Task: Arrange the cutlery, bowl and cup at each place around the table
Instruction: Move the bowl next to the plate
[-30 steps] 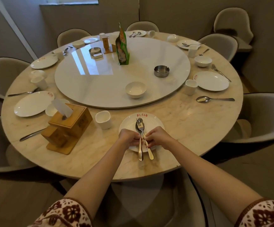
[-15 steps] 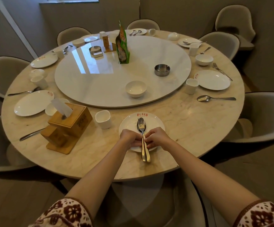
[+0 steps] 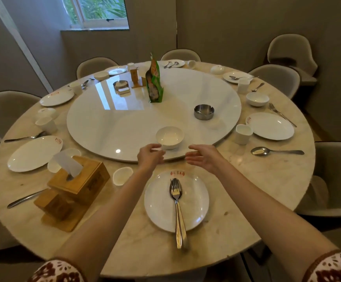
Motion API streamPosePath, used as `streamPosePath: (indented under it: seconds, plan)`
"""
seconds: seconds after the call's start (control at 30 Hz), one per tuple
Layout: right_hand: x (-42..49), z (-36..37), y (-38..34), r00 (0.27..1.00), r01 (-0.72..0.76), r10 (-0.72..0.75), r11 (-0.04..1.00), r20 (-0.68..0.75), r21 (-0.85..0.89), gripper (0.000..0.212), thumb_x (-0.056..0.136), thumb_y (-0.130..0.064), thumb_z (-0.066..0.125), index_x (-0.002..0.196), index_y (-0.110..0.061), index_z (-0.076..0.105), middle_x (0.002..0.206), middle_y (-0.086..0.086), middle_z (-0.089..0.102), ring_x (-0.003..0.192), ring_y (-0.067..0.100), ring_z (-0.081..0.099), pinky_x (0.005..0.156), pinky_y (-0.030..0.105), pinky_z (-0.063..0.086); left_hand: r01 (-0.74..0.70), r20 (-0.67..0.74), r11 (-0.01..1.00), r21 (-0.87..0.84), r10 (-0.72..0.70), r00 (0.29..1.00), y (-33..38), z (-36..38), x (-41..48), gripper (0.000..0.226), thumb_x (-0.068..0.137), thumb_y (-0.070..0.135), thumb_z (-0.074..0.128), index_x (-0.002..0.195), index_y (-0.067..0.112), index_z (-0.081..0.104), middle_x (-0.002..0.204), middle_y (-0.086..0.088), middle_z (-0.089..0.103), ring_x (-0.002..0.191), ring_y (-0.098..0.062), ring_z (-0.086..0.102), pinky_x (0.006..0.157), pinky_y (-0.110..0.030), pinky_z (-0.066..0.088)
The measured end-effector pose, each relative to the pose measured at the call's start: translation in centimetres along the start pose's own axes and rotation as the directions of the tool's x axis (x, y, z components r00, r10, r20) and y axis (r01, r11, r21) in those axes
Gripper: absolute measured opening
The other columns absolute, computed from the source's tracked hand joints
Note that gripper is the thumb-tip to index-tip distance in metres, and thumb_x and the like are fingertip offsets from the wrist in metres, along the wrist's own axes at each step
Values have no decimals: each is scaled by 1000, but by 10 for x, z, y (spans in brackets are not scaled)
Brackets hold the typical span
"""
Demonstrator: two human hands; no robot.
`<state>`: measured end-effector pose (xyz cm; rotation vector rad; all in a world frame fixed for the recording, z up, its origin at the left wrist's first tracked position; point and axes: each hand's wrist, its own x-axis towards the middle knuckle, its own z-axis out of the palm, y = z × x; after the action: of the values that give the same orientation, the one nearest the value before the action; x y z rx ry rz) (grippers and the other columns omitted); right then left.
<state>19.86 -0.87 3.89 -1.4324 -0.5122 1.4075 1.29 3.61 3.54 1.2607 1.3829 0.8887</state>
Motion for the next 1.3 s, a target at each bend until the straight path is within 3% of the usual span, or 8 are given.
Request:
streamPosePath:
  seconds: [0.13, 0.3, 0.57, 0.73, 0.87, 1.07, 1.17, 1.3]
  plan:
    - [43, 6, -26, 1000, -6, 6, 1000, -20, -23, 36, 94, -17, 61, 126, -2, 53, 114, 23, 59, 96, 38, 65, 73, 43, 59, 51, -53, 999, -17, -52, 997, 13, 2, 58, 49, 89, 17, 65, 134, 5, 49, 121, -21, 58, 98, -32, 63, 81, -38, 58]
    - [88, 12, -34, 998, -59, 54, 992, -45, -109, 47, 95, -17, 60, 137, -5, 44, 128, 25, 52, 104, 41, 59, 79, 48, 58, 219, 31, 976, 6, -219, 975, 10, 7, 102, 53, 95, 25, 58, 139, 3, 41, 134, -22, 47, 109, -36, 58, 82, -39, 57]
    - [124, 17, -32, 997, -74, 76, 988, 12, -138, 39, 92, -4, 60, 128, 4, 49, 109, 26, 60, 87, 40, 65, 66, 48, 59, 256, 118, 961, -105, -244, 963, 6, 13, 126, 39, 96, 6, 51, 133, -6, 47, 125, -23, 50, 102, -38, 58, 56, -37, 56]
    - [122, 13, -28, 998, -65, 64, 989, -8, -130, 37, 92, 3, 56, 129, 4, 49, 97, 22, 62, 79, 36, 64, 59, 44, 57, 277, 134, 953, -121, -260, 956, 5, 13, 124, 38, 94, -1, 49, 131, -7, 47, 118, -23, 54, 98, -39, 59, 60, -41, 57]
    - [103, -4, -26, 996, -80, 77, 994, -37, -79, 37, 91, 6, 55, 127, 6, 51, 106, 24, 61, 91, 39, 63, 60, 47, 60, 298, 186, 947, -119, -273, 944, 12, 20, 104, 36, 93, -3, 51, 129, -8, 49, 100, -20, 58, 83, -36, 62, 58, -43, 61]
    - [53, -38, -26, 992, -82, 80, 996, -101, -21, 30, 88, 6, 55, 118, 2, 54, 94, 22, 60, 82, 35, 61, 61, 47, 55, 333, 262, 941, -62, -307, 915, 25, 40, 64, 36, 91, -4, 55, 127, -3, 53, 104, -20, 60, 92, -37, 64, 82, -46, 58]
    - [31, -56, -20, 987, -99, 95, 995, -131, -20, 23, 89, 6, 55, 112, 3, 54, 99, 24, 60, 83, 37, 62, 60, 48, 55, 327, 291, 945, -15, -308, 906, 27, 52, 41, 34, 91, -4, 55, 125, -5, 55, 104, -21, 62, 95, -36, 64, 80, -41, 57]
    - [13, -76, -10, 981, -103, 99, 995, -168, -16, 27, 88, 5, 56, 115, 3, 57, 98, 24, 60, 82, 36, 62, 52, 45, 58, 287, 288, 957, 54, -290, 913, 24, 70, 25, 32, 90, -6, 56, 122, -8, 58, 93, -19, 63, 77, -30, 66, 76, -39, 57]
